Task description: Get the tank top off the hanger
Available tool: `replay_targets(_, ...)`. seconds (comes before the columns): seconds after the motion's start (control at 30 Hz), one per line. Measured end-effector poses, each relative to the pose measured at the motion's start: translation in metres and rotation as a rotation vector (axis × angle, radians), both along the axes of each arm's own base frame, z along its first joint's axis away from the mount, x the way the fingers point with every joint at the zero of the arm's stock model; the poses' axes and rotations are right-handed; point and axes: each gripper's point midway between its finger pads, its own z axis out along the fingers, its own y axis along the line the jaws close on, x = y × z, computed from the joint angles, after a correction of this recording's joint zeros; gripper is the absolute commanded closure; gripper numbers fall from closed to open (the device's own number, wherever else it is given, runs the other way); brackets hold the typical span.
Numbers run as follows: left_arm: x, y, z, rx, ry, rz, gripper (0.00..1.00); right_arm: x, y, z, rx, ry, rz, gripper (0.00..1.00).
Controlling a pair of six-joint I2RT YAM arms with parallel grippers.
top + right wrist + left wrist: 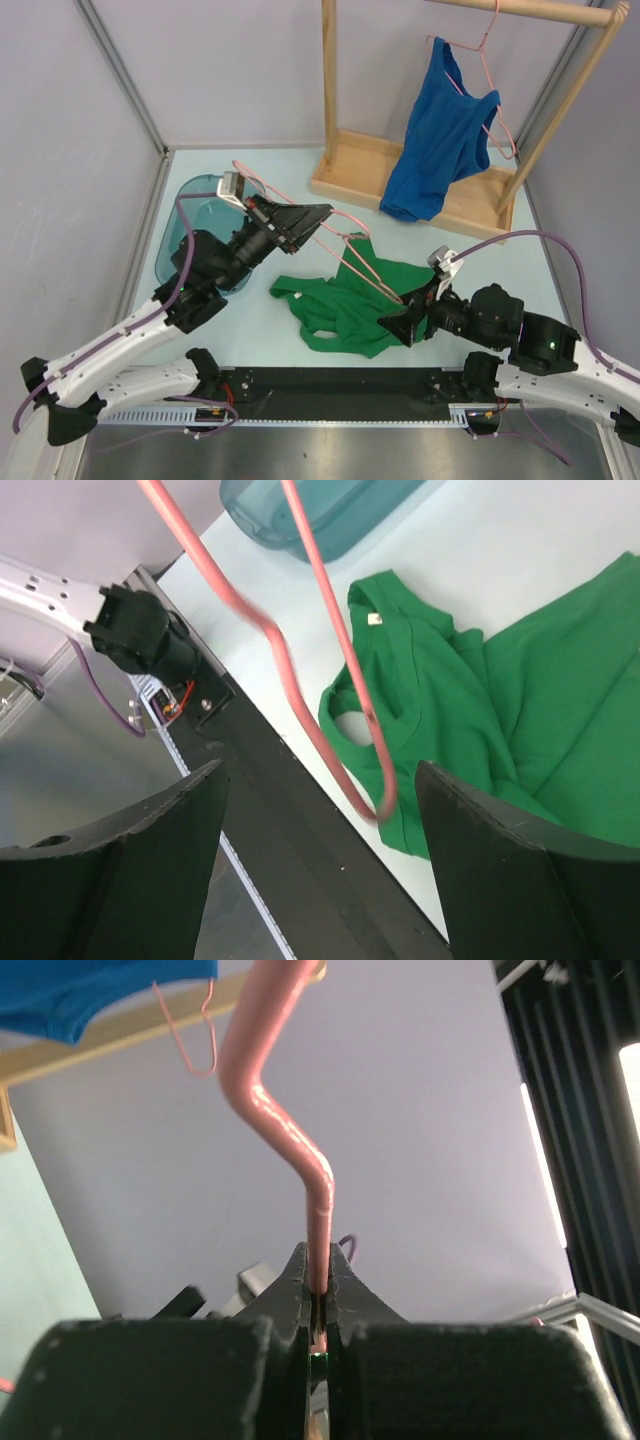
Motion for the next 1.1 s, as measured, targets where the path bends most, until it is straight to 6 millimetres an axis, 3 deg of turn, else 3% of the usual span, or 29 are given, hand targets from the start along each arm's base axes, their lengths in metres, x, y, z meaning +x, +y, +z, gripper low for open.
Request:
replay_targets(0.17, -0.001, 0.025, 0.014, -0.03, -0.005, 0.076, 1.0, -0.004, -0.001, -0.014, -0.011, 0.01, 0.017, 0.29)
replay_targets(0.43, 0.0, 0.037, 0.005, -0.004, 0.042, 0.12, 1.0, -0.011, 0.009, 0.006, 0.066, -0.05, 0.091, 0.29)
replay_targets(0.63, -0.002, 0.04, 0.006, -0.028, 0.075, 0.113, 1.0, -0.008, 0.021, 0.012, 0.064, -0.107, 0.126, 0.42)
replay_targets(0.73, -0.002, 0.04, 0.003, -0.029, 0.092, 0.109, 1.0, -0.005, 0.027, 0.013, 0.06, -0.128, 0.131, 0.55)
replay_targets(0.9, -0.002, 0.04, 0.0, -0.035, 0.114, 0.102, 1.0, -0.001, 0.033, 0.017, 0.066, -0.157, 0.131, 1.0)
replay_targets(1.0, 0.002, 0.042, -0.005, -0.039, 0.135, 0.124, 0.7, -0.007, 0.037, 0.019, 0.069, -0.173, 0.172, 1.0)
replay_targets(1.03, 0.004, 0.043, -0.008, -0.036, 0.14, 0.131, 0.5, -0.009, 0.037, 0.019, 0.071, -0.174, 0.18, 1.0)
replay_targets(1.1, 0.004, 0.042, -0.014, -0.02, 0.137, 0.134, 0.34, -0.007, 0.035, 0.019, 0.078, -0.167, 0.16, 1.0)
